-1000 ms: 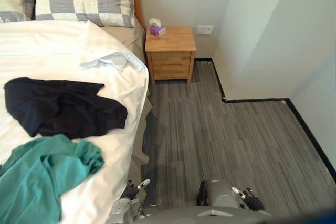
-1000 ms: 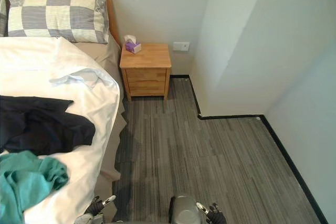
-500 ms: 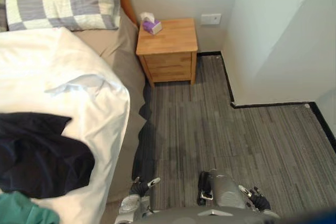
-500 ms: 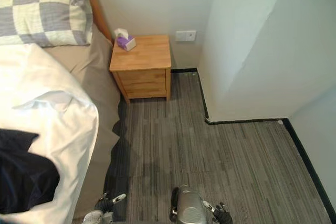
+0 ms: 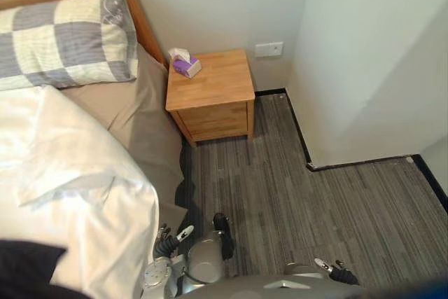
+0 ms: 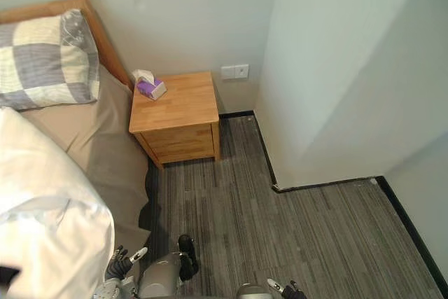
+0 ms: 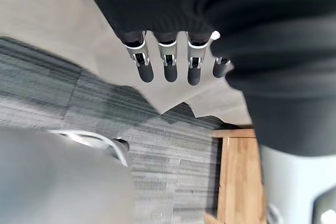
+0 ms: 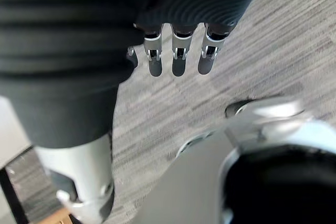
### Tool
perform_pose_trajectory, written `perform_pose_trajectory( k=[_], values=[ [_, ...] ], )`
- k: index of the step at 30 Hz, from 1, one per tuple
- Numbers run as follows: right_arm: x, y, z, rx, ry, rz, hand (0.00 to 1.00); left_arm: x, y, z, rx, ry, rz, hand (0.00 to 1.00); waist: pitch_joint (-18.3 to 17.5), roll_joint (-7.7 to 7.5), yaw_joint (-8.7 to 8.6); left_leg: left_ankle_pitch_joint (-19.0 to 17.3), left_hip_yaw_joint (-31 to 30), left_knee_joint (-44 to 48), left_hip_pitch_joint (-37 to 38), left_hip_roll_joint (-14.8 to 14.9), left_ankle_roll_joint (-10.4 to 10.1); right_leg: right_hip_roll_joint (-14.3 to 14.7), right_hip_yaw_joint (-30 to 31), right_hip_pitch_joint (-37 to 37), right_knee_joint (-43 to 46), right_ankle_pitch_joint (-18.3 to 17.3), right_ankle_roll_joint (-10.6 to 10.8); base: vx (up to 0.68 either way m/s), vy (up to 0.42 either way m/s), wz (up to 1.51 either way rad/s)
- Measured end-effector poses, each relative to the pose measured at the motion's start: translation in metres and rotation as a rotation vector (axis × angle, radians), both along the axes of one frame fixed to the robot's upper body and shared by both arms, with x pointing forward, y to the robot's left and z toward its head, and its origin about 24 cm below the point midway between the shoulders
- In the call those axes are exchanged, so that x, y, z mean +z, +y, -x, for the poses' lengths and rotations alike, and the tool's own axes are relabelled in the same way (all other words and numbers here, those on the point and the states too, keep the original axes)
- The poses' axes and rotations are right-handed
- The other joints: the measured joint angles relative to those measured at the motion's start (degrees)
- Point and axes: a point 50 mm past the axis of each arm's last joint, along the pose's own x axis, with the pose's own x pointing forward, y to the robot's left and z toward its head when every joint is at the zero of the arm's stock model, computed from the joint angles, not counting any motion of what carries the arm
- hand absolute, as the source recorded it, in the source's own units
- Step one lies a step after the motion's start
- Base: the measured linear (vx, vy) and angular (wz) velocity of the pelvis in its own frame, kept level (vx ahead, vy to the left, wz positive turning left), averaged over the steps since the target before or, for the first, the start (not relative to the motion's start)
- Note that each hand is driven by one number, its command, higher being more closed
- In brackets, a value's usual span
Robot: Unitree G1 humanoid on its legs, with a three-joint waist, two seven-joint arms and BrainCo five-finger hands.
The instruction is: Tidy the bed and pick cloth on bed and put in laundry
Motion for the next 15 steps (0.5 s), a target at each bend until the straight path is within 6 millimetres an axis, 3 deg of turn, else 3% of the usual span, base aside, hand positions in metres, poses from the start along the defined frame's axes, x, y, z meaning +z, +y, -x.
perform_pose_trajectory(
  k=[2, 3, 4, 6, 9, 12, 13, 14, 15],
  values=[
    [0.000, 0.005, -0.002, -0.013, -0.011, -0.011, 0.00, 0.001, 0.004, -0.002, 0.002, 0.002, -0.008, 0.00, 0.1, -0.09, 1.59, -3.2, 1.0, 8.4, -1.2, 2.0, 0.5, -0.5, 1.1, -0.4, 4.9, 4.9, 1.0, 0.47, 0.225, -0.14],
    [0.000, 0.003, 0.002, -0.046, -0.014, -0.002, 0.00, 0.000, 0.005, 0.002, -0.017, 0.020, -0.017, 0.00, -0.9, -0.09, 1.57, -3.8, -0.2, 1.3, 2.3, -0.3, -2.2, -1.4, 1.4, -4.0, 15.3, 6.2, 1.9, 0.43, 0.242, 0.05],
    [0.000, 0.004, 0.000, -0.073, -0.032, 0.003, 0.00, -0.001, 0.006, 0.002, -0.045, 0.040, -0.023, 0.00, -0.1, -0.69, 0.79, -4.9, 0.2, -3.5, 7.2, -2.3, 0.4, -3.7, 1.8, -7.3, 26.4, 4.0, 2.0, 0.40, 0.196, 0.30],
    [0.001, 0.006, -0.002, -0.070, -0.047, -0.001, 0.00, -0.005, 0.006, 0.007, -0.065, 0.076, -0.025, 0.00, -0.2, -1.04, 0.33, -5.9, -1.2, -7.1, 12.3, -3.6, 0.3, -5.2, 0.2, -11.9, 31.6, -1.4, 1.0, 0.36, 0.066, 0.30],
    [0.004, 0.002, -0.006, -0.059, -0.077, 0.024, 0.00, -0.010, 0.003, 0.014, -0.067, 0.124, -0.005, 0.00, 0.2, 1.13, -0.98, -6.1, -4.5, -12.0, 19.0, -2.1, -0.9, -1.8, -1.5, -17.8, 23.0, -3.1, -0.4, 0.41, -0.003, 0.52],
    [0.004, 0.005, -0.002, -0.062, -0.093, 0.028, 0.00, -0.012, -0.005, 0.014, -0.035, 0.119, 0.035, 0.00, 0.2, 1.20, -1.27, -7.4, -10.3, -12.7, 19.6, -1.4, -3.1, 0.2, 2.3, -23.4, 13.3, 0.9, 0.2, 0.29, -0.145, 1.05],
    [0.004, 0.007, 0.001, -0.059, -0.095, 0.029, 0.00, -0.012, -0.009, 0.012, 0.009, 0.103, 0.060, 0.00, 0.0, 0.75, -1.12, -8.3, -13.4, -12.0, 19.3, -1.9, -4.2, 0.3, 6.3, -24.9, 9.8, 4.0, 0.0, 0.31, -0.272, 1.39],
    [0.003, 0.013, 0.007, -0.030, -0.082, 0.025, 0.00, -0.012, -0.004, 0.017, 0.049, 0.101, 0.059, 0.00, -1.1, -0.92, -0.65, -9.3, -16.6, -11.2, 18.8, -3.3, -5.5, -0.2, 11.7, -25.3, 6.8, 7.4, 0.1, 0.33, -0.314, 1.46],
    [0.002, 0.015, 0.011, -0.026, -0.073, 0.022, 0.00, -0.011, -0.001, 0.018, 0.061, 0.100, 0.054, 0.00, -1.8, -2.11, -0.55, -9.9, -18.2, -10.6, 18.6, -3.9, -6.3, -0.4, 12.3, -25.2, 7.5, 10.6, -1.3, 0.35, -0.352, 1.28]
  ],
)
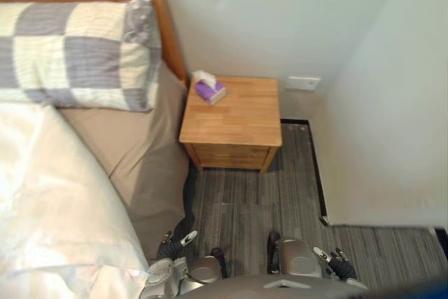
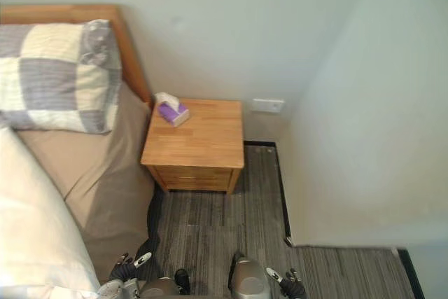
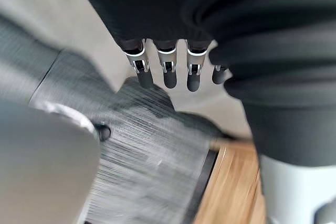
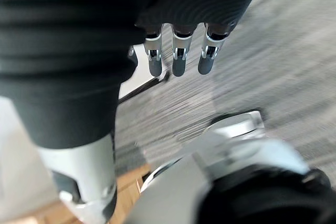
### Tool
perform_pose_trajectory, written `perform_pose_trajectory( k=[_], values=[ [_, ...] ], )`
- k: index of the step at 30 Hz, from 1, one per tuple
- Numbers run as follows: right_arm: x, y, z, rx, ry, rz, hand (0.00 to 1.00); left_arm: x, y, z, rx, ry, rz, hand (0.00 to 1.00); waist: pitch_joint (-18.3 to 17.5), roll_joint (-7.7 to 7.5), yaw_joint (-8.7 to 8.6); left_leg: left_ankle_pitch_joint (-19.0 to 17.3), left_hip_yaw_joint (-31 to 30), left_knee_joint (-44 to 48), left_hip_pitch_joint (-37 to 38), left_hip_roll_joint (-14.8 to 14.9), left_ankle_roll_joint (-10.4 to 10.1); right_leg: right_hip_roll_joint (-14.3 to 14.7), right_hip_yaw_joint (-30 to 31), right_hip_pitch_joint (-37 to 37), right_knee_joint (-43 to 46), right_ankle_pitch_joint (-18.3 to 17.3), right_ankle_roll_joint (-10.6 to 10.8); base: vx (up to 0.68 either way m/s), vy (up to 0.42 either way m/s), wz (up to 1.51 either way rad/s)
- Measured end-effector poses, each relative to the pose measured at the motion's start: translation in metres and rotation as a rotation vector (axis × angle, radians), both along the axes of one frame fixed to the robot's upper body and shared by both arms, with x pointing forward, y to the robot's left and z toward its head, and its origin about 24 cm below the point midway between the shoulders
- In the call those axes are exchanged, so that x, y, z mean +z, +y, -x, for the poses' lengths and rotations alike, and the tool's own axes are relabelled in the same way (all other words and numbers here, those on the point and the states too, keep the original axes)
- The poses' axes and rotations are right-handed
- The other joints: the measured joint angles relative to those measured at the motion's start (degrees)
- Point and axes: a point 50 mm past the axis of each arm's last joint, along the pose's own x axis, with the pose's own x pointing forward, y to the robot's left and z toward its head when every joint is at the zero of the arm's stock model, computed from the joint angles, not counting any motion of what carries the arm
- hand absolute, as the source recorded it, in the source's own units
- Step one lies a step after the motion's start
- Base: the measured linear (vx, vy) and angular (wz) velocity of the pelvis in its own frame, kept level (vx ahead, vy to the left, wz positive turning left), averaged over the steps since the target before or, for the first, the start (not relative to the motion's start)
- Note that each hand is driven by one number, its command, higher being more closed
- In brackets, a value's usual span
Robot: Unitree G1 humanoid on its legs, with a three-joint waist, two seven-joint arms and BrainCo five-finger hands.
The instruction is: Tidy the bed and pick cloth on bed and put in laundry
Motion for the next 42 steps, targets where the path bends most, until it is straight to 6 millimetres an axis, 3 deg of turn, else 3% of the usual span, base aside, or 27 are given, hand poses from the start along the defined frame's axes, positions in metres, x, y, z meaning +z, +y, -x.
perform_pose_trajectory(
  k=[2, 4, 6, 7, 9, 10, 11, 12, 13, 14, 15, 16, 18, 19, 20, 22, 25, 27, 29, 30, 32, 33, 35, 37, 38, 40, 42],
  values=[
    [0.003, -0.016, 0.001, 0.055, 0.008, 0.067, 0.00, -0.004, -0.017, 0.005, 0.053, -0.003, 0.058, 0.00, -2.4, 3.19, 1.79, -0.5, -2.5, -0.3, -1.1, 3.0, -2.1, 1.4, -6.0, 0.2, 1.4, -2.6, -1.5, 0.33, -0.316, 0.98],
    [0.005, -0.021, -0.004, 0.141, 0.014, 0.103, 0.00, -0.004, -0.022, 0.008, 0.067, -0.004, 0.071, 0.00, -2.8, 4.67, 2.02, 0.2, -2.9, -1.0, -1.0, 4.8, -3.7, 2.2, -10.3, 2.6, 0.8, -3.4, -2.0, 0.30, -0.242, 1.08],
    [0.006, -0.020, -0.009, 0.234, 0.034, 0.126, 0.00, -0.004, -0.022, 0.009, 0.105, -0.015, 0.084, 0.00, -3.0, 4.59, 2.50, 1.3, -2.3, -1.4, -1.0, 6.1, -4.5, 2.7, -13.4, 4.7, 0.6, -4.1, -1.9, 0.22, -0.179, 1.09],
    [0.006, -0.018, -0.014, 0.296, 0.046, 0.139, 0.00, -0.002, -0.019, 0.009, 0.129, -0.033, 0.087, 0.00, -3.2, 4.39, 3.53, 2.8, -1.5, -1.6, -1.3, 6.1, -4.3, 2.4, -15.2, 5.5, 0.7, -4.3, -2.2, 0.08, -0.098, 0.81],
    [0.005, -0.013, -0.019, 0.353, 0.062, 0.141, 0.00, 0.002, -0.014, 0.006, 0.137, -0.075, 0.065, 0.00, -3.6, 3.02, 4.27, 6.2, 0.4, -2.6, -3.5, 5.8, -3.3, 0.7, -19.4, 5.7, 0.6, -4.3, -2.2, 0.05, -0.079, 1.26],
    [0.005, -0.010, -0.024, 0.368, 0.064, 0.138, 0.00, 0.004, -0.011, 0.004, 0.143, -0.094, 0.053, 0.00, -3.8, 2.18, 4.33, 7.6, 4.6, -3.8, -4.7, 4.9, -1.2, -1.3, -24.3, 6.2, 0.4, -4.4, -2.5, 0.03, -0.029, 2.05],
    [0.004, -0.007, -0.022, 0.362, 0.078, 0.128, 0.00, 0.007, -0.007, -0.001, 0.162, -0.125, 0.043, 0.00, -3.7, 1.05, 4.15, 6.6, 15.3, -1.6, -6.1, 5.4, 0.3, -3.3, -30.0, 7.8, -0.5, -5.6, -4.1, 0.03, -0.029, 2.00],
    [0.004, -0.008, -0.021, 0.358, 0.088, 0.127, 0.00, 0.007, -0.007, -0.001, 0.168, -0.125, 0.043, 0.00, -3.8, 1.10, 4.12, 5.9, 20.6, 0.1, -6.5, 6.5, 0.3, -4.0, -32.3, 8.7, -0.6, -6.0, -4.1, 0.04, 0.015, 2.18],
    [0.003, -0.010, -0.020, 0.335, 0.097, 0.129, 0.00, 0.006, -0.008, 0.000, 0.156, -0.116, 0.042, 0.00, -3.8, 1.16, 3.74, 5.8, 30.4, 2.1, -6.4, 8.7, 1.4, -5.4, -37.0, 10.5, 0.4, -6.4, -3.8, 0.02, 0.068, 1.77],
    [0.004, -0.011, -0.020, 0.323, 0.096, 0.129, 0.00, 0.006, -0.009, 0.000, 0.150, -0.112, 0.041, 0.00, -3.9, 1.59, 3.48, 6.6, 34.5, 2.9, -6.0, 9.7, 2.1, -6.0, -38.7, 11.5, 1.6, -6.6, -3.4, 0.04, 0.169, 2.34],
    [0.004, -0.012, -0.023, 0.294, 0.092, 0.122, 0.00, 0.006, -0.009, -0.001, 0.107, -0.103, 0.031, 0.00, -3.6, 2.23, 3.38, 6.6, 37.1, 3.7, -5.7, 8.5, 3.0, -7.0, -39.6, 13.7, 4.2, -7.0, -2.9, 0.03, 0.228, 2.29],
    [0.004, -0.009, -0.023, 0.277, 0.086, 0.108, 0.00, 0.006, -0.006, 0.001, 0.073, -0.096, 0.014, 0.00, -3.6, 1.80, 3.28, 7.2, 35.2, 1.6, -5.1, 6.3, 3.8, -7.4, -37.9, 14.7, 4.0, -7.8, -2.0, 0.02, 0.231, 2.16],
    [0.004, 0.002, -0.035, 0.266, 0.050, 0.080, 0.00, 0.006, 0.003, 0.009, 0.065, -0.072, -0.007, 0.00, -5.0, -0.56, 3.83, 7.8, 31.4, -3.2, -4.5, 2.1, 3.9, -8.0, -37.4, 17.3, 0.5, -9.3, 0.3, 0.01, 0.149, 1.46],
    [0.006, 0.009, -0.049, 0.276, 0.017, 0.069, 0.00, 0.005, 0.005, 0.009, 0.057, -0.064, -0.013, 0.00, -5.0, -0.72, 4.24, 9.5, 30.1, -6.4, -3.9, 0.1, 4.1, -8.4, -37.4, 18.3, -1.3, -9.7, 1.3, -0.03, 0.069, 0.94],
    [0.008, 0.011, -0.056, 0.280, -0.003, 0.067, 0.00, 0.005, 0.005, 0.010, 0.051, -0.056, -0.010, 0.00, -4.9, -0.22, 4.39, 10.5, 29.8, -8.3, -2.9, -0.6, 3.9, -8.3, -37.4, 18.6, -1.8, -9.7, 1.4, -0.13, 0.065, 0.41],
    [0.011, 0.017, -0.068, 0.305, -0.038, 0.063, 0.00, 0.001, -0.001, 0.016, 0.003, -0.016, -0.001, 0.00, -4.4, 2.25, 4.87, 12.8, 28.1, -14.5, 0.7, -2.6, 3.0, -7.8, -37.5, 21.0, -3.3, -9.1, 2.4, -0.17, 0.072, 0.23],
    [0.009, 0.015, -0.064, 0.307, -0.011, 0.063, 0.00, -0.003, -0.004, 0.027, -0.031, 0.028, 0.000, 0.00, -4.5, 4.15, 4.92, 12.7, 26.2, -14.5, 0.8, -3.4, 3.0, -8.1, -39.1, 22.3, -3.8, -8.9, 3.2, -0.09, 0.021, 0.33],
    [0.007, 0.015, -0.060, 0.300, 0.004, 0.061, 0.00, -0.004, -0.005, 0.032, -0.080, 0.048, -0.013, 0.00, -4.5, 4.18, 4.78, 12.9, 24.5, -14.5, 0.7, -4.3, 3.4, -8.9, -41.5, 23.1, -3.1, -9.3, 4.4, -0.01, 0.013, 0.50],
    [0.003, 0.015, -0.050, 0.247, 0.034, 0.042, 0.00, -0.003, 0.002, 0.032, -0.127, 0.057, -0.042, 0.00, -4.3, 2.29, 4.74, 11.7, 21.2, -14.5, -0.1, -6.4, 5.1, -11.3, -43.8, 23.5, 0.8, -11.3, 5.9, 0.06, 0.001, 0.76],
    [0.002, 0.016, -0.046, 0.224, 0.043, 0.034, 0.00, -0.003, 0.003, 0.032, -0.146, 0.059, -0.049, 0.00, -4.4, 1.83, 4.72, 11.3, 20.3, -14.5, -0.4, -6.9, 5.7, -11.5, -43.4, 23.6, 2.6, -10.8, 6.0, 0.15, -0.006, 0.93],
    [0.003, 0.007, -0.043, 0.132, 0.021, 0.038, 0.00, -0.003, 0.000, 0.030, -0.261, 0.079, -0.069, 0.00, -4.5, 3.23, 2.94, 12.6, 12.7, -14.2, -1.0, -6.2, 7.3, -9.7, -32.2, 19.0, 11.4, -8.9, 0.9, 0.20, 0.005, 1.38],
    [0.004, 0.004, -0.044, 0.120, 0.014, 0.043, 0.00, -0.003, 0.000, 0.027, -0.297, 0.081, -0.076, 0.00, -4.4, 4.03, 2.36, 12.8, 10.6, -14.2, -1.1, -5.6, 7.2, -7.6, -28.2, 18.4, 11.2, -10.1, 0.7, 0.15, -0.013, 1.68],
    [0.004, 0.008, -0.044, 0.072, -0.017, 0.029, 0.00, -0.001, 0.007, 0.020, -0.347, 0.088, -0.104, 0.00, -2.8, 2.82, 2.22, 13.3, 4.8, -14.4, -1.1, -4.9, 6.6, -0.4, -15.7, 16.0, 6.9, -12.5, 0.6, 0.12, -0.053, 1.41],
    [0.004, 0.009, -0.043, 0.043, -0.031, 0.019, 0.00, -0.004, 0.009, 0.025, -0.336, 0.124, -0.098, 0.00, -3.0, 2.26, 2.17, 13.2, 2.4, -14.5, -0.6, -4.9, 5.7, 2.9, -8.1, 14.1, 4.5, -12.4, 0.3, 0.12, -0.046, 0.89],
    [0.004, 0.010, -0.042, 0.035, -0.036, 0.015, 0.00, -0.004, 0.009, 0.026, -0.332, 0.130, -0.101, 0.00, -3.0, 2.12, 2.19, 12.4, 3.4, -14.5, -0.1, -4.9, 5.4, 3.3, -6.1, 13.8, 2.6, -12.2, 0.0, 0.11, -0.035, 0.65],
    [0.004, 0.012, -0.038, 0.029, -0.045, 0.006, 0.00, -0.005, 0.011, 0.034, -0.286, 0.145, -0.093, 0.00, -4.1, 1.06, 2.20, 10.5, 12.4, -14.5, 1.4, -5.1, 4.7, 1.0, -6.3, 13.9, -2.9, -8.3, -0.6, 0.09, -0.030, 0.30],
    [0.006, 0.011, -0.039, 0.043, -0.054, 0.012, 0.00, -0.006, 0.003, 0.034, -0.277, 0.136, -0.073, 0.00, -4.7, 2.20, 2.44, 9.8, 15.2, -14.5, 1.9, -4.5, 3.6, 0.8, -6.3, 14.0, -3.1, -8.4, -0.5, 0.13, -0.046, -0.12]
  ],
)
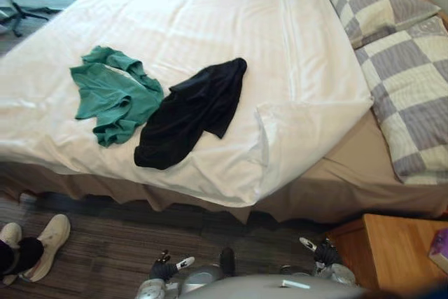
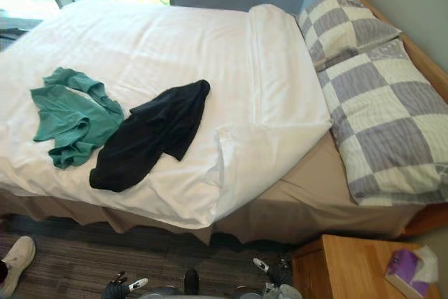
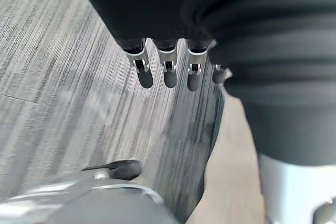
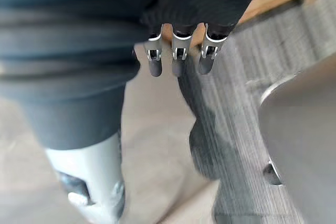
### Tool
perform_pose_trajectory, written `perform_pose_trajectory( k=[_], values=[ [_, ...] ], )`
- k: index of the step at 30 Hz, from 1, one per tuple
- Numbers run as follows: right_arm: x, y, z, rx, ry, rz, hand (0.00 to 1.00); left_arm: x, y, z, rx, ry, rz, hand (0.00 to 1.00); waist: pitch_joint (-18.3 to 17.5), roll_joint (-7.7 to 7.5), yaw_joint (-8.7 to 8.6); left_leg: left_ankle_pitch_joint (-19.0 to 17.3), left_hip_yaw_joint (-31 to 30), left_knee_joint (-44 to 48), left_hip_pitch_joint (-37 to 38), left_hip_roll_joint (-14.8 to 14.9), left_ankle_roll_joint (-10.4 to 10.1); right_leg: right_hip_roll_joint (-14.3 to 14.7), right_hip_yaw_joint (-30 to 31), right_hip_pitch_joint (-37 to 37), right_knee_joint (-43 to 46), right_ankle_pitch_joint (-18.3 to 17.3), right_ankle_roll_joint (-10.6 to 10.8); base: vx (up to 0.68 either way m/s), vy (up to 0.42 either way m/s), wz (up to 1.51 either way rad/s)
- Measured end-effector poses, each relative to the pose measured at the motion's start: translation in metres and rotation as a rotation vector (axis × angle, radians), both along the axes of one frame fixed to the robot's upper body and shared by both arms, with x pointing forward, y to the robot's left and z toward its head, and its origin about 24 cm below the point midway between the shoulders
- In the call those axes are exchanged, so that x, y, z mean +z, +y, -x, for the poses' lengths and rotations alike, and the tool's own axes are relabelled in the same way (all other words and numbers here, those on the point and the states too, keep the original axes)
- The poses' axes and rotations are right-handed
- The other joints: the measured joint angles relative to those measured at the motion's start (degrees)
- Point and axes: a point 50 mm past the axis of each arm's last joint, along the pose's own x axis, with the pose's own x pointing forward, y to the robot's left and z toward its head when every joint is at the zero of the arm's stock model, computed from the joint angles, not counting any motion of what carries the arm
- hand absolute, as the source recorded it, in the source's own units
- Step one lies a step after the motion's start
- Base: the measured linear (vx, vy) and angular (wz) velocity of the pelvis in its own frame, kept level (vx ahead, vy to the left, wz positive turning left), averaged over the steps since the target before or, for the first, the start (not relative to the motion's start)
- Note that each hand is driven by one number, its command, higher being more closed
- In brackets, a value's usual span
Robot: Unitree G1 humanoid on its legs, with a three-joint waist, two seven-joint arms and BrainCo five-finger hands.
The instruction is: Tidy the bed and pick cloth on bed and put in laundry
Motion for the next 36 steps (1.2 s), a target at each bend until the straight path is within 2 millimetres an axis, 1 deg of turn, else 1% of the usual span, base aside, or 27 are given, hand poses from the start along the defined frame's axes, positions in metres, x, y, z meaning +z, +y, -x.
perform_pose_trajectory(
  k=[2, 3, 4, 5, 7, 9, 11, 12, 14, 16, 17, 18, 20, 21, 22, 23, 24, 25, 27, 29, 30, 31, 32, 33, 34, 35, 36],
  values=[
    [0.001, -0.004, 0.002, -0.004, 0.001, 0.008, 0.00, -0.002, -0.005, 0.007, -0.009, 0.017, 0.006, 0.00, -0.8, 1.27, -0.37, 0.0, 0.4, 0.0, 0.0, 0.1, -0.8, 0.1, 0.2, 0.5, -1.0, 0.0, 0.0, 0.18, -0.071, -0.17],
    [0.000, -0.004, 0.002, -0.008, 0.004, 0.008, 0.00, -0.002, -0.005, 0.008, -0.011, 0.015, 0.005, 0.00, -0.9, 1.32, -0.54, -0.1, 0.6, 0.0, 0.4, 0.2, -1.0, 0.2, 0.2, 1.0, -1.2, 0.0, 0.0, 0.17, -0.074, -0.04],
    [0.000, -0.004, 0.003, -0.015, 0.012, 0.004, 0.00, -0.001, -0.004, 0.007, -0.012, 0.009, 0.004, 0.00, -0.8, 1.06, -0.39, 0.0, 0.8, 0.0, 1.1, 0.3, -1.0, 0.4, 0.1, 1.8, -1.5, 0.0, 0.0, 0.16, -0.084, 0.00],
    [-0.002, -0.002, 0.006, -0.033, 0.028, -0.008, 0.00, -0.001, -0.003, 0.008, -0.013, 0.005, -0.001, 0.00, -1.1, 0.58, -0.19, -0.1, 1.0, 0.0, 1.8, 0.5, -1.3, 0.5, 0.0, 2.8, -1.9, 0.0, 0.0, 0.16, -0.092, 0.03],
    [-0.003, 0.000, 0.010, -0.094, 0.038, -0.039, 0.00, 0.000, -0.001, 0.008, -0.015, -0.005, -0.008, 0.00, -1.3, 0.17, 0.02, -0.2, 1.4, 0.0, 3.0, 0.9, -2.2, 0.9, -0.2, 4.1, -1.9, 0.1, 0.0, 0.15, -0.110, 0.06],
    [-0.005, 0.002, 0.015, -0.205, 0.054, -0.069, 0.00, 0.000, 0.002, 0.010, -0.015, 0.000, -0.016, 0.00, -2.1, -0.65, 0.24, -0.2, 2.4, 0.0, 3.2, 1.4, -2.8, 1.4, -0.5, 4.1, -1.5, 0.3, -0.1, 0.08, -0.090, 0.03],
    [-0.006, 0.003, 0.021, -0.357, 0.073, -0.093, 0.00, 0.001, 0.006, 0.012, -0.011, 0.003, -0.024, 0.00, -2.6, -1.48, 0.22, 0.2, 3.7, 0.0, 3.4, 2.5, -4.0, 2.3, -0.5, 4.0, -1.2, 0.8, -0.2, 0.07, -0.098, -0.03],
    [-0.007, 0.002, 0.024, -0.404, 0.078, -0.093, 0.00, 0.001, 0.006, 0.012, -0.010, 0.004, -0.025, 0.00, -2.7, -1.54, 0.21, 0.4, 4.1, 0.0, 3.8, 2.7, -4.3, 2.5, -0.5, 4.0, -1.0, 1.1, -0.3, 0.05, -0.091, -0.10],
    [-0.007, -0.005, 0.032, -0.564, 0.107, -0.081, 0.00, 0.000, 0.006, 0.014, 0.017, 0.009, -0.021, 0.00, -3.0, -1.14, 0.06, 1.1, 6.9, 0.0, 4.2, 4.2, -5.5, 3.8, -0.4, 4.1, -0.8, 2.8, -1.0, -0.02, -0.079, -0.18],
    [-0.008, -0.008, 0.037, -0.666, 0.144, -0.058, 0.00, 0.000, 0.006, 0.016, 0.040, 0.011, -0.018, 0.00, -3.1, -0.96, -0.16, 1.0, 8.0, -0.1, 4.4, 4.9, -5.5, 4.4, -0.3, 4.1, -0.8, 3.1, -0.8, -0.06, -0.093, -0.19],
    [-0.007, -0.013, 0.044, -0.802, 0.182, -0.041, 0.00, -0.001, 0.006, 0.018, 0.061, 0.013, -0.015, 0.00, -3.1, -0.87, -0.30, 1.0, 8.3, -0.1, 4.4, 5.4, -5.6, 4.8, -0.3, 4.1, -0.8, 3.1, -0.8, -0.05, -0.098, -0.12],
    [-0.007, -0.016, 0.046, -0.853, 0.196, -0.031, 0.00, -0.001, 0.006, 0.020, 0.067, 0.015, -0.014, 0.00, -3.2, -0.79, -0.35, 1.0, 8.4, -0.1, 4.5, 5.5, -5.6, 4.9, -0.3, 4.1, -0.9, 3.1, -0.8, -0.07, -0.091, -0.09],
    [-0.001, -0.033, 0.054, -1.022, 0.204, 0.030, 0.00, -0.002, 0.004, 0.021, 0.077, 0.018, -0.007, 0.00, -3.5, -0.41, -0.36, 0.5, 9.8, -0.1, 4.4, 5.8, -5.6, 5.1, -0.3, 4.2, -1.4, 3.1, -0.8, -0.10, -0.055, -0.05],
    [0.001, -0.038, 0.055, -1.059, 0.200, 0.053, 0.00, -0.002, 0.003, 0.022, 0.086, 0.019, -0.004, 0.00, -3.5, -0.48, -0.36, 0.3, 9.9, -0.1, 4.3, 5.8, -5.4, 5.1, -0.3, 4.2, -1.6, 3.1, -0.8, -0.12, -0.028, -0.11],
    [0.007, -0.048, 0.052, -1.110, 0.179, 0.099, 0.00, -0.002, 0.002, 0.025, 0.113, 0.020, 0.003, 0.00, -3.6, -0.36, -0.35, 0.0, 10.5, -0.1, 4.1, 5.7, -5.3, 4.9, -0.2, 4.1, -2.1, 3.0, -0.8, -0.10, -0.012, -0.14],
    [0.010, -0.053, 0.050, -1.129, 0.169, 0.121, 0.00, -0.002, 0.002, 0.025, 0.120, 0.021, 0.004, 0.00, -3.6, -0.34, -0.31, -0.1, 10.9, -0.1, 4.1, 5.6, -5.1, 4.8, 0.0, 4.1, -2.3, 3.0, -0.9, -0.14, 0.003, -0.26],
    [0.021, -0.065, 0.040, -1.153, 0.118, 0.186, 0.00, -0.002, 0.003, 0.027, 0.123, 0.020, 0.003, 0.00, -3.6, -0.53, -0.18, -0.3, 11.5, -0.1, 3.8, 5.0, -4.8, 4.3, 0.2, 4.0, -3.3, 2.4, -1.4, -0.16, 0.021, -0.30],
    [0.032, -0.075, 0.031, -1.178, 0.055, 0.233, 0.00, -0.001, 0.004, 0.027, 0.127, 0.017, -0.001, 0.00, -3.7, -0.93, -0.07, -0.3, 12.1, -0.1, 3.4, 4.2, -4.7, 3.4, 0.2, 3.8, -3.8, 1.0, -1.8, -0.19, 0.026, -0.25],
    [0.063, -0.101, 0.015, -1.217, -0.099, 0.362, 0.00, 0.000, 0.003, 0.028, 0.128, 0.009, 0.000, 0.00, -3.7, -0.59, -0.44, -0.3, 12.7, -0.1, 3.0, 3.7, -4.4, 2.7, -0.3, 2.8, -3.6, 0.2, -0.9, -0.19, 0.044, 0.07],
    [0.097, -0.125, 0.003, -1.219, -0.251, 0.491, 0.00, 0.002, 0.005, 0.031, 0.131, 0.000, -0.008, 0.00, -3.9, -0.96, -0.34, -0.3, 13.0, 0.0, 2.8, 3.2, -4.2, 1.9, -1.2, 2.8, -3.6, -0.1, -0.4, -0.10, 0.072, 0.24],
    [0.105, -0.129, -0.001, -1.208, -0.287, 0.517, 0.00, 0.002, 0.005, 0.032, 0.134, -0.001, -0.009, 0.00, -3.9, -1.04, -0.31, -0.2, 13.1, 0.0, 2.7, 3.1, -3.9, 1.8, -1.2, 2.7, -3.7, -0.2, -0.3, -0.04, 0.100, 0.15],
    [0.134, -0.141, -0.014, -1.162, -0.433, 0.604, 0.00, 0.002, 0.006, 0.041, 0.151, 0.015, -0.008, 0.00, -4.4, -1.48, -0.23, -0.2, 13.4, 0.0, 1.7, 2.9, -3.1, 1.6, -0.9, 1.9, -3.7, -0.1, -0.1, 0.01, 0.081, 0.01],
    [0.158, -0.141, -0.029, -1.111, -0.552, 0.644, 0.00, 0.002, 0.007, 0.048, 0.151, 0.032, -0.010, 0.00, -4.8, -1.90, -0.26, -0.3, 13.6, 0.0, 0.7, 2.8, -2.9, 1.6, -0.5, 0.9, -3.9, 0.3, 0.0, 0.02, 0.098, -0.05],
    [0.171, -0.140, -0.037, -1.071, -0.612, 0.670, 0.00, 0.002, 0.008, 0.051, 0.151, 0.039, -0.014, 0.00, -5.0, -1.89, -0.31, -0.3, 13.8, 0.0, 0.3, 2.7, -2.9, 1.6, 0.0, 0.4, -3.9, 0.6, 0.0, 0.05, 0.073, -0.15],
    [0.192, -0.135, -0.051, -0.986, -0.711, 0.718, 0.00, 0.002, 0.010, 0.056, 0.147, 0.050, -0.020, 0.00, -5.3, -2.63, -0.42, -0.4, 14.0, 0.0, -0.6, 2.5, -2.8, 1.5, 0.4, -0.2, -4.1, 1.0, 0.1, 0.08, 0.067, -0.09],
    [0.209, -0.128, -0.063, -0.872, -0.776, 0.773, 0.00, 0.003, 0.013, 0.059, 0.139, 0.054, -0.022, 0.00, -5.4, -2.85, -0.49, -0.5, 13.9, 0.0, -0.9, 2.4, -2.7, 1.4, 0.5, -0.2, -4.7, 2.1, -0.3, 0.09, 0.062, -0.05],
    [0.216, -0.124, -0.071, -0.807, -0.799, 0.798, 0.00, 0.004, 0.014, 0.060, 0.133, 0.056, -0.024, 0.00, -5.6, -3.06, -0.61, -0.6, 13.8, 0.0, -0.8, 2.3, -2.5, 1.4, 0.5, -0.2, -4.9, 2.5, -0.3, 0.11, 0.061, -0.01]
  ],
)
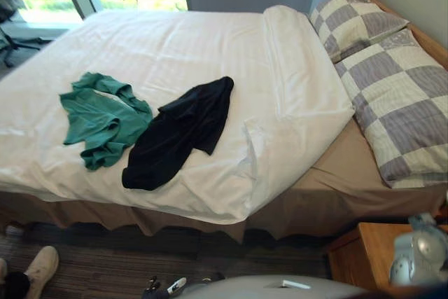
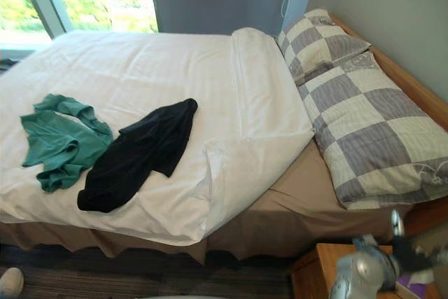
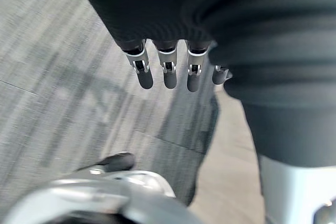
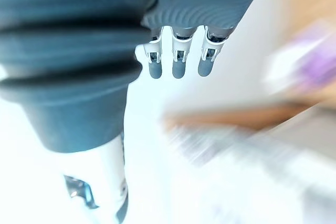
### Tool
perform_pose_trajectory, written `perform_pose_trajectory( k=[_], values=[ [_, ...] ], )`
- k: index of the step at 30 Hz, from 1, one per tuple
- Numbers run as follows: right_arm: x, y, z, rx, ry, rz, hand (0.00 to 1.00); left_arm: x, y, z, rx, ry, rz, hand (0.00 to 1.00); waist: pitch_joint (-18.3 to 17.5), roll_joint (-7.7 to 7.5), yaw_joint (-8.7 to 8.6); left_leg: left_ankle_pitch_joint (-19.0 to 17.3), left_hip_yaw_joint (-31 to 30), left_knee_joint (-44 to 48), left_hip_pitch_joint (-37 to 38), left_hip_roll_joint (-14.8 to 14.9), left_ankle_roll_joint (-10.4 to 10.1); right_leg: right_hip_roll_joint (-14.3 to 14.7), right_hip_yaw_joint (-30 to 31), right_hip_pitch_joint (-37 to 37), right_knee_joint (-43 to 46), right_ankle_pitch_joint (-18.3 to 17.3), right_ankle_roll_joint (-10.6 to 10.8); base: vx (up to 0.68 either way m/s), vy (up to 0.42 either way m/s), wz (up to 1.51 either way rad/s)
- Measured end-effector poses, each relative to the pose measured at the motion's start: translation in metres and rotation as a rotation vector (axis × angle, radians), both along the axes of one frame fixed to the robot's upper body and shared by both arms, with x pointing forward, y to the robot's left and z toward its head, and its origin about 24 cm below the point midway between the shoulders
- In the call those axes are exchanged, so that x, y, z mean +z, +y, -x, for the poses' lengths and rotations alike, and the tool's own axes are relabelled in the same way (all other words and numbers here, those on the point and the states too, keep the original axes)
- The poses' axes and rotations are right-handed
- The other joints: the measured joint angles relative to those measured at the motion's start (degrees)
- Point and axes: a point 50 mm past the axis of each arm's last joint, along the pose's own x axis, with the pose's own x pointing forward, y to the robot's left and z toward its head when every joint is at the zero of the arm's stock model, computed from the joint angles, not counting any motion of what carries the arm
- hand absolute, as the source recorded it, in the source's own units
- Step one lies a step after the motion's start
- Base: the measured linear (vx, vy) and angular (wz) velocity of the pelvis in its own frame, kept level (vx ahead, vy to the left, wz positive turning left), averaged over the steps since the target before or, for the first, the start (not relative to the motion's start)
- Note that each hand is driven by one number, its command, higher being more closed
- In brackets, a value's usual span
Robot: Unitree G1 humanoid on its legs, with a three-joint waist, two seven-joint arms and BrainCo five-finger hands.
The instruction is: Tidy the bed and pick cloth on bed and put in laundry
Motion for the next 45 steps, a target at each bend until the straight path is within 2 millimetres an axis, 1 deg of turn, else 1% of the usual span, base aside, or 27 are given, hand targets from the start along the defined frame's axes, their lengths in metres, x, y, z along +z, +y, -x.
perform_pose_trajectory(
  k=[2, 3, 5, 6, 8, 9, 10, 12, 14, 15, 16, 18, 20, 21, 22, 24, 25, 26, 28, 30, 33, 35, 36, 39, 42, 44, 45],
  values=[
    [0.015, 0.015, -0.029, 0.178, 0.068, 0.123, 0.00, 0.001, 0.002, -0.003, -0.033, -0.002, -0.003, 0.00, -0.3, -0.48, -0.04, -0.4, -0.9, 0.0, 0.3, -0.7, 0.7, -0.3, 0.2, 0.1, 0.0, 0.1, 0.1, 0.08, 0.047, 0.04],
    [0.017, 0.020, -0.036, 0.221, 0.090, 0.154, 0.00, 0.001, 0.002, -0.004, -0.046, -0.003, -0.002, 0.00, -0.4, -0.35, -0.07, -0.5, -1.3, 0.0, 0.3, -1.0, 0.9, -0.3, 0.2, 0.2, 0.1, 0.0, 0.1, 0.06, 0.041, 0.20],
    [0.023, 0.038, -0.062, 0.399, 0.170, 0.269, 0.00, -0.001, -0.002, -0.008, -0.079, 0.000, 0.005, 0.00, -0.4, 0.68, 0.03, -0.9, -2.3, 0.0, 0.0, -1.6, 1.3, -0.6, 1.5, 0.2, 0.0, -0.3, -0.3, 0.07, 0.044, 0.26],
    [0.024, 0.042, -0.067, 0.440, 0.188, 0.293, 0.00, -0.001, -0.003, -0.009, -0.093, 0.004, 0.006, 0.00, -0.5, 0.80, 0.03, -0.9, -2.7, 0.0, -0.1, -1.8, 1.4, -0.7, 1.5, 0.2, 0.0, -0.3, -0.4, 0.06, 0.029, 0.28],
    [0.025, 0.055, -0.082, 0.564, 0.242, 0.365, 0.00, -0.002, -0.005, -0.014, -0.112, 0.005, 0.012, 0.00, -0.1, 2.03, 0.25, -1.0, -3.6, 0.0, -0.2, -2.3, 1.6, -1.0, 1.5, 0.3, -0.1, -0.4, -0.4, 0.05, 0.011, 0.26],
    [0.025, 0.063, -0.090, 0.631, 0.275, 0.400, 0.00, -0.002, -0.007, -0.015, -0.119, 0.005, 0.016, 0.00, 0.2, 2.75, 0.29, -0.7, -4.3, 0.0, -0.2, -2.6, 2.1, -1.2, 1.5, 0.6, -0.3, -0.4, -0.4, 0.06, -0.012, 0.22],
    [0.025, 0.067, -0.094, 0.661, 0.291, 0.413, 0.00, -0.002, -0.007, -0.016, -0.120, 0.005, 0.017, 0.00, 0.3, 2.97, 0.30, -0.6, -4.5, 0.1, -0.2, -2.7, 2.2, -1.3, 1.5, 0.7, -0.5, -0.4, -0.4, 0.07, -0.036, 0.22],
    [0.022, 0.079, -0.105, 0.758, 0.350, 0.461, 0.00, -0.002, -0.006, -0.016, -0.124, 0.007, 0.015, 0.00, 0.4, 3.09, 0.47, -0.2, -5.1, 0.2, -0.2, -2.8, 2.8, -1.3, 1.4, 1.2, -0.9, -0.4, -0.4, 0.06, -0.052, 0.12],
    [0.022, 0.094, -0.120, 0.860, 0.411, 0.513, 0.00, -0.002, -0.004, -0.018, -0.139, 0.008, 0.016, 0.00, 0.7, 2.83, 0.73, 0.1, -6.3, 0.3, -0.4, -2.7, 3.2, -1.0, 1.3, 1.2, -1.0, -0.4, -0.4, 0.05, -0.093, 0.11],
    [0.022, 0.097, -0.123, 0.882, 0.427, 0.524, 0.00, -0.002, -0.003, -0.019, -0.143, 0.008, 0.015, 0.00, 0.9, 2.76, 0.87, 0.2, -6.3, 0.2, -0.5, -2.6, 3.3, -1.0, 1.3, 1.1, -1.0, -0.4, -0.4, 0.02, -0.115, 0.07],
    [0.023, 0.104, -0.131, 0.916, 0.453, 0.537, 0.00, -0.001, -0.001, -0.026, -0.163, 0.005, 0.012, 0.00, 2.0, 2.53, 1.27, 0.4, -6.5, 0.1, -0.9, -2.5, 3.3, -0.8, 1.3, 0.9, -1.2, -0.4, -0.4, -0.03, -0.095, 0.09],
    [0.028, 0.112, -0.144, 0.936, 0.468, 0.549, 0.00, 0.001, 0.002, -0.044, -0.208, -0.019, 0.002, 0.00, 3.6, 2.11, 1.60, 1.3, -7.4, 0.1, -3.0, -2.2, 3.2, -0.5, 1.3, -1.0, -1.4, -0.4, -0.4, -0.06, -0.089, 0.17],
    [0.041, 0.122, -0.161, 0.945, 0.460, 0.580, 0.00, 0.006, 0.006, -0.073, -0.227, -0.079, -0.017, 0.00, 7.3, 1.63, 1.92, 2.9, -7.7, 0.4, -6.3, -1.1, 3.3, 0.4, 1.4, -4.2, -1.1, 0.9, -1.4, -0.10, -0.072, 0.12],
    [0.045, 0.125, -0.164, 0.949, 0.455, 0.589, 0.00, 0.008, 0.008, -0.080, -0.231, -0.094, -0.024, 0.00, 8.3, 1.47, 2.16, 3.3, -7.7, 0.4, -7.1, -0.8, 3.3, 0.7, 1.4, -5.0, -1.1, 1.4, -1.6, -0.11, -0.068, 0.06],
    [0.051, 0.130, -0.170, 0.957, 0.445, 0.609, 0.00, 0.012, 0.012, -0.092, -0.227, -0.125, -0.032, 0.00, 9.9, 1.25, 2.72, 4.0, -7.9, 0.4, -8.4, -0.2, 3.4, 1.2, 1.5, -6.2, -1.2, 2.1, -1.8, -0.07, -0.054, 0.04],
    [0.061, 0.135, -0.178, 0.957, 0.430, 0.629, 0.00, 0.019, 0.015, -0.112, -0.237, -0.174, -0.045, 0.00, 12.6, 1.32, 3.41, 4.6, -8.1, 0.4, -9.2, 0.6, 3.5, 2.2, 2.1, -6.9, -1.4, 3.6, -2.6, -0.06, -0.038, 0.03],
    [0.062, 0.135, -0.179, 0.955, 0.428, 0.630, 0.00, 0.020, 0.015, -0.114, -0.241, -0.180, -0.045, 0.00, 12.7, 1.33, 3.45, 4.8, -8.2, 0.4, -9.6, 0.8, 3.5, 2.4, 2.2, -7.1, -1.4, 3.8, -2.8, -0.06, -0.026, 0.24],
    [0.076, 0.137, -0.187, 0.934, 0.403, 0.645, 0.00, 0.029, 0.017, -0.133, -0.265, -0.234, -0.059, 0.00, 14.2, 1.23, 3.40, 5.7, -9.3, 0.4, -11.4, 1.2, 3.6, 2.9, 2.8, -8.3, -1.4, 4.5, -2.8, -0.04, -0.015, 0.23],
    [0.090, 0.139, -0.193, 0.908, 0.374, 0.659, 0.00, 0.034, 0.018, -0.147, -0.255, -0.277, -0.057, 0.00, 15.7, 0.89, 3.64, 6.2, -9.4, 0.4, -12.5, 1.3, 3.7, 3.0, 3.0, -9.4, -1.3, 4.6, -2.7, -0.05, -0.010, 0.14],
    [0.105, 0.141, -0.199, 0.885, 0.353, 0.670, 0.00, 0.039, 0.015, -0.159, -0.264, -0.308, -0.056, 0.00, 17.4, 1.09, 3.69, 6.7, -10.0, 0.4, -13.8, 1.4, 3.8, 3.2, 3.0, -10.7, -0.7, 4.6, -2.7, -0.05, -0.007, 0.12],
    [0.119, 0.135, -0.205, 0.836, 0.384, 0.684, 0.00, 0.049, 0.012, -0.179, -0.285, -0.366, -0.059, 0.00, 19.6, 1.42, 4.02, 7.1, -10.8, 0.4, -15.8, 1.6, 3.2, 3.4, 2.8, -12.9, 0.3, 4.6, -2.7, -0.06, -0.003, 0.14],
    [0.122, 0.118, -0.211, 0.767, 0.476, 0.708, 0.00, 0.055, 0.007, -0.192, -0.313, -0.392, -0.058, 0.00, 20.7, 2.05, 4.82, 7.4, -10.9, 0.4, -17.1, 1.6, 3.1, 3.4, 2.8, -14.5, 1.2, 4.6, -2.7, -0.06, -0.001, 0.09],
    [0.121, 0.111, -0.213, 0.746, 0.522, 0.711, 1.00, 0.056, 0.007, -0.194, -0.317, -0.396, -0.058, 0.00, 20.9, 2.33, 4.87, 7.6, -11.0, 0.4, -17.7, 1.6, 3.2, 3.4, 2.8, -15.2, 1.4, 4.6, -2.7, -0.03, 0.004, 0.06],
    [0.119, 0.091, -0.216, 0.703, 0.642, 0.724, 1.00, 0.059, 0.005, -0.201, -0.321, -0.406, -0.050, 0.00, 21.4, 3.19, 4.88, 7.9, -11.2, 0.4, -18.9, 1.5, 3.4, 3.3, 2.8, -16.5, 1.9, 4.6, -2.6, 0.00, 0.006, 0.04],
    [0.123, 0.084, -0.219, 0.685, 0.705, 0.756, 1.00, 0.063, 0.006, -0.206, -0.323, -0.420, -0.051, 0.00, 21.6, 3.42, 4.81, 8.0, -11.2, 0.4, -19.4, 1.4, 3.5, 3.3, 2.8, -17.1, 2.1, 4.5, -2.6, 0.01, -0.002, 0.02],
    [0.128, 0.072, -0.221, 0.660, 0.769, 0.780, 1.00, 0.067, 0.003, -0.214, -0.323, -0.443, -0.039, 0.00, 21.8, 3.86, 4.91, 8.2, -11.5, 0.4, -19.5, 1.4, 3.4, 3.2, 2.4, -17.1, 2.1, 4.5, -2.5, 0.02, -0.010, 0.09],
    [0.128, 0.071, -0.222, 0.655, 0.780, 0.778, 1.00, 0.068, 0.004, -0.216, -0.321, -0.448, -0.038, 0.00, 21.8, 3.89, 4.88, 8.2, -11.6, 0.4, -19.6, 1.4, 3.4, 3.2, 2.4, -17.1, 2.1, 4.4, -2.4, 0.02, -0.013, 0.07]
  ],
)
